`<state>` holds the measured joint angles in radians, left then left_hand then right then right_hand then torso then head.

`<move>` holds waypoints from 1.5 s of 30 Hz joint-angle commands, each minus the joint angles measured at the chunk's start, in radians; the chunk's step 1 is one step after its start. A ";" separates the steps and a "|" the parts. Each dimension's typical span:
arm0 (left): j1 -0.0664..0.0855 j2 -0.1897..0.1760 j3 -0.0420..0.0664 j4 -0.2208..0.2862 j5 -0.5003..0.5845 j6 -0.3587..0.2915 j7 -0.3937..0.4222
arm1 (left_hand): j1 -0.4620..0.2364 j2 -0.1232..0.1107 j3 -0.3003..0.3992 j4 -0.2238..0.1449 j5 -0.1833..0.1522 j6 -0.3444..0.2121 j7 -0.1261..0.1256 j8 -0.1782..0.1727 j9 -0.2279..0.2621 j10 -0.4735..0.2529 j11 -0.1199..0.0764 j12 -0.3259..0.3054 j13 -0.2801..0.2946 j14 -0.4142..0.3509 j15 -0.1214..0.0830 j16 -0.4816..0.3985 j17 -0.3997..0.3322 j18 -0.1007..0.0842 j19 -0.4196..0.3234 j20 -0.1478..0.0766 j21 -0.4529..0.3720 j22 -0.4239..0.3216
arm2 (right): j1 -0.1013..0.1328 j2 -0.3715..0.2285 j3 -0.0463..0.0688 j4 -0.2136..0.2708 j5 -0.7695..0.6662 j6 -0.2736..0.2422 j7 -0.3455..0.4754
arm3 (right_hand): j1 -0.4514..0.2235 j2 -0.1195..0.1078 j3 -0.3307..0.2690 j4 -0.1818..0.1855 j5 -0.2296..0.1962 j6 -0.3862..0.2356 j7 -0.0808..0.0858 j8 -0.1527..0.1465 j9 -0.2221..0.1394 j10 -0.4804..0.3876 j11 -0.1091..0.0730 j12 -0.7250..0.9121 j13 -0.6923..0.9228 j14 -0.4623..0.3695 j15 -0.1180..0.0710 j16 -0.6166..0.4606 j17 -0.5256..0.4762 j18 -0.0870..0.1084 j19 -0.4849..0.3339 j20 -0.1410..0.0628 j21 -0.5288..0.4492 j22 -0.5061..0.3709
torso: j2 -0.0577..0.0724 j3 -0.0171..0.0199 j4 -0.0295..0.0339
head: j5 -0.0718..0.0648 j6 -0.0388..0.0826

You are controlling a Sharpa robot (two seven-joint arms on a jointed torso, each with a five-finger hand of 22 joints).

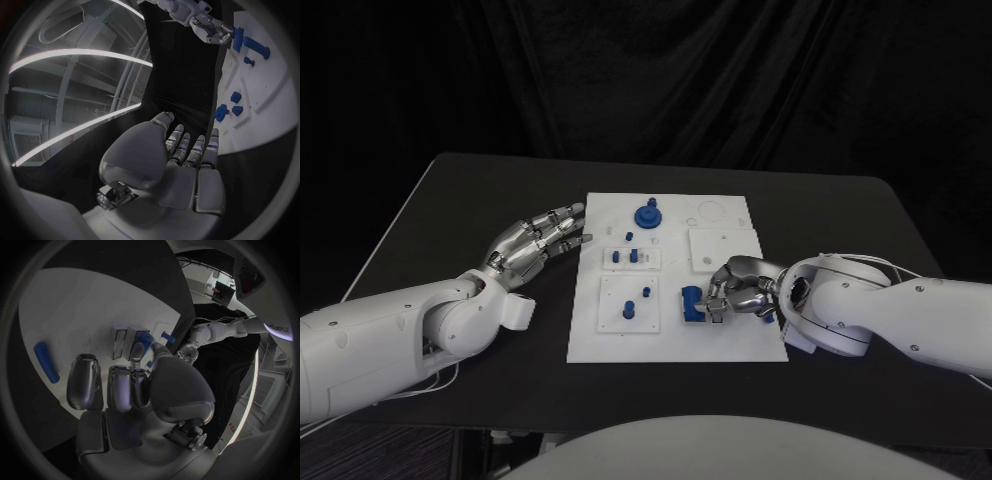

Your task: Assemble the parts on the task board

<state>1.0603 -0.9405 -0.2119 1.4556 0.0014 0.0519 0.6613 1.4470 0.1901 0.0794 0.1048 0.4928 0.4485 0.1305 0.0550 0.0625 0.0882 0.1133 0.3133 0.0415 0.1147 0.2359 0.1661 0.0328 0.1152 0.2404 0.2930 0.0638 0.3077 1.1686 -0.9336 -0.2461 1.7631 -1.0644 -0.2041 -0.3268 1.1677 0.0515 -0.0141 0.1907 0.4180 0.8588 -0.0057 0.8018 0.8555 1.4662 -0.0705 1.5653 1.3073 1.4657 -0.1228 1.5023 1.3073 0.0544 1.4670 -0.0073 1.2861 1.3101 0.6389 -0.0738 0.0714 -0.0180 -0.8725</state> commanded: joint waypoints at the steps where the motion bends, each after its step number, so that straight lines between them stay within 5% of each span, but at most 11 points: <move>1: -0.001 0.003 0.001 0.001 0.004 0.014 0.008 | -0.012 0.002 0.004 0.001 0.003 -0.005 0.000 0.003 -0.001 -0.001 0.009 0.004 0.001 -0.003 0.005 0.005 0.001 -0.009 0.006 -0.001 0.004 -0.001 | -0.005 0.001 -0.002 -0.004 -0.010 0.035 -0.008 | 0.040 -0.009 0.023 -0.023 0.014 -0.002 -0.011 0.002 0.002 0.105 -0.009 0.005 0.263 0.082 -0.009 -0.002 0.152 0.012 0.009 -0.010 -0.005 0.174 | 0.001 0.0005 -0.0002 | 0.000 0.000; 5: -0.002 0.003 0.001 0.000 0.004 0.015 0.007 | -0.012 0.002 0.004 0.001 0.003 -0.005 0.000 0.003 -0.001 -0.001 0.009 0.004 0.001 -0.003 0.005 0.005 0.001 -0.009 0.006 -0.001 0.004 -0.001 | -0.005 0.004 -0.002 -0.005 -0.010 0.046 -0.005 | 0.081 -0.020 0.057 -0.051 -0.014 -0.004 -0.011 -0.006 0.001 0.105 -0.010 0.005 0.263 0.081 -0.010 -0.005 0.147 0.012 0.007 -0.012 -0.011 0.172 | 0.001 0.0004 -0.0014 | 0.003 0.000; 12: -0.002 0.003 0.001 -0.001 0.004 0.016 0.006 | -0.012 0.002 0.004 0.001 0.004 -0.005 0.000 0.003 -0.001 -0.001 0.009 0.005 0.001 -0.003 0.005 0.005 0.001 -0.009 0.006 -0.001 0.004 -0.001 | -0.005 0.003 -0.002 -0.005 -0.010 0.042 0.005 | 0.074 -0.037 0.068 -0.049 -0.087 0.003 -0.007 -0.009 0.002 0.105 -0.006 0.005 0.263 0.081 -0.007 -0.005 0.147 0.012 0.006 -0.010 -0.014 0.171 | 0.001 0.0012 -0.0012 | 0.001 0.000; 19: -0.003 0.002 0.001 0.000 0.004 0.017 0.007 | -0.012 0.002 0.005 0.001 0.004 -0.004 0.000 0.003 -0.001 0.000 0.009 0.006 0.001 -0.002 0.006 0.006 0.001 -0.009 0.006 -0.001 0.004 0.000 | -0.004 -0.028 -0.002 0.022 -0.010 -0.009 0.021 | 0.046 -0.050 0.056 -0.030 -0.177 0.009 -0.004 -0.007 0.007 0.105 -0.004 0.005 0.263 0.082 -0.005 -0.005 0.148 0.012 0.008 -0.008 -0.012 0.172 | -0.001 0.0008 -0.0013 | 0.006 0.000; 23: -0.003 -0.001 0.001 0.002 0.004 0.013 0.008 | -0.013 0.002 0.007 0.001 0.005 -0.005 0.000 0.003 -0.001 0.000 0.010 0.008 0.001 -0.002 0.006 0.007 0.001 -0.009 0.007 -0.001 0.004 0.000 | 0.005 -0.066 -0.001 0.050 -0.011 -0.065 0.039 | 0.032 -0.051 0.050 -0.019 -0.188 0.007 -0.003 -0.011 0.006 0.105 -0.003 0.005 0.263 0.082 -0.005 -0.005 0.148 0.012 0.009 -0.007 -0.009 0.173 | -0.001 0.0003 -0.0010 | 0.004 0.000; 28: -0.003 -0.004 0.001 0.003 0.005 0.009 0.009 | -0.013 0.002 0.007 0.001 0.005 -0.004 0.000 0.003 -0.001 0.000 0.010 0.008 0.001 -0.002 0.006 0.007 0.002 -0.009 0.007 -0.001 0.004 0.000 | 0.036 -0.116 -0.001 0.079 -0.016 -0.123 0.044 | -0.004 -0.050 0.036 0.021 -0.162 -0.012 0.010 -0.071 -0.034 0.105 0.006 0.005 0.263 0.082 0.002 -0.005 0.148 0.011 0.010 -0.002 -0.009 0.173 | -0.002 0.0001 -0.0002 | 0.004 0.000; 31: -0.003 -0.004 0.001 0.004 0.005 0.007 0.010 | -0.013 0.002 0.007 0.001 0.005 -0.003 0.000 0.003 -0.001 0.001 0.011 0.009 0.001 -0.001 0.006 0.008 0.002 -0.009 0.008 -0.001 0.004 0.001 | 0.052 -0.139 -0.002 0.088 -0.025 -0.128 0.030 | -0.015 -0.051 0.031 0.056 -0.134 -0.007 0.032 -0.171 -0.117 0.105 0.026 0.005 0.263 0.083 0.018 -0.001 0.154 0.011 0.011 0.012 -0.010 0.173 | -0.002 -0.0003 0.0005 | 0.002 0.000; 35: -0.003 -0.004 0.001 0.005 0.005 0.005 0.011 | -0.014 0.001 0.009 0.001 0.006 -0.002 0.000 0.004 0.000 0.002 0.011 0.011 0.002 0.000 0.006 0.009 0.002 -0.009 0.009 -0.001 0.005 0.001 | 0.062 -0.163 -0.002 0.092 -0.056 -0.119 -0.002 | 0.001 -0.058 0.034 0.070 -0.097 0.006 0.047 -0.248 -0.192 0.105 0.040 0.005 0.263 0.086 0.030 0.010 0.170 0.009 0.014 0.022 0.002 0.177 | -0.003 -0.0020 0.0014 | 0.001 0.000; 39: -0.003 -0.005 0.001 0.006 0.005 0.005 0.011 | -0.014 0.001 0.009 0.001 0.006 -0.002 0.000 0.004 0.000 0.002 0.011 0.011 0.002 0.000 0.006 0.009 0.002 -0.009 0.009 -0.001 0.005 0.001 | 0.065 -0.180 -0.003 0.094 -0.118 -0.102 -0.051 | 0.029 -0.067 0.047 0.060 -0.036 0.025 0.046 -0.265 -0.215 0.105 0.040 0.005 0.263 0.086 0.030 0.010 0.170 0.006 0.019 0.025 0.015 0.181 | -0.004 -0.0035 -0.0002 | 0.003 0.000; 45: -0.003 -0.004 0.001 0.005 0.005 0.004 0.010 | -0.014 0.001 0.009 0.001 0.006 -0.002 0.000 0.004 0.000 0.002 0.011 0.011 0.002 0.000 0.006 0.009 0.002 -0.009 0.009 -0.001 0.005 0.001 | 0.063 -0.194 -0.003 0.091 -0.262 -0.065 -0.139 | 0.038 -0.085 0.052 0.058 0.027 0.044 0.037 -0.238 -0.196 0.105 0.033 0.005 0.263 0.084 0.025 0.005 0.162 0.006 0.019 0.021 0.018 0.181 | -0.003 -0.0030 0.0010 | -0.002 0.000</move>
<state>1.0587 -0.9462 -0.2120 1.4587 0.0016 0.0539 0.6587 1.4432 0.1940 0.0820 0.1076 0.4927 0.4485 0.1305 0.0550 0.0625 0.0915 0.1167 0.3174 0.0415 0.1147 0.2359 0.1701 0.0338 0.1152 0.2403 0.2930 0.0638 0.3078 1.2325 -1.1256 -0.2494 1.8528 -1.1981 -0.2895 -0.3706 1.2039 -0.0270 0.0351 0.2468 0.4444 0.8970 0.0291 0.5618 0.6583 1.4665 -0.0338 1.5653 1.3078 1.4659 -0.0971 1.5108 1.3073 0.0545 1.4653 0.0127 1.3040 1.3101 0.6352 -0.0765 0.0716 -0.0176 -0.8725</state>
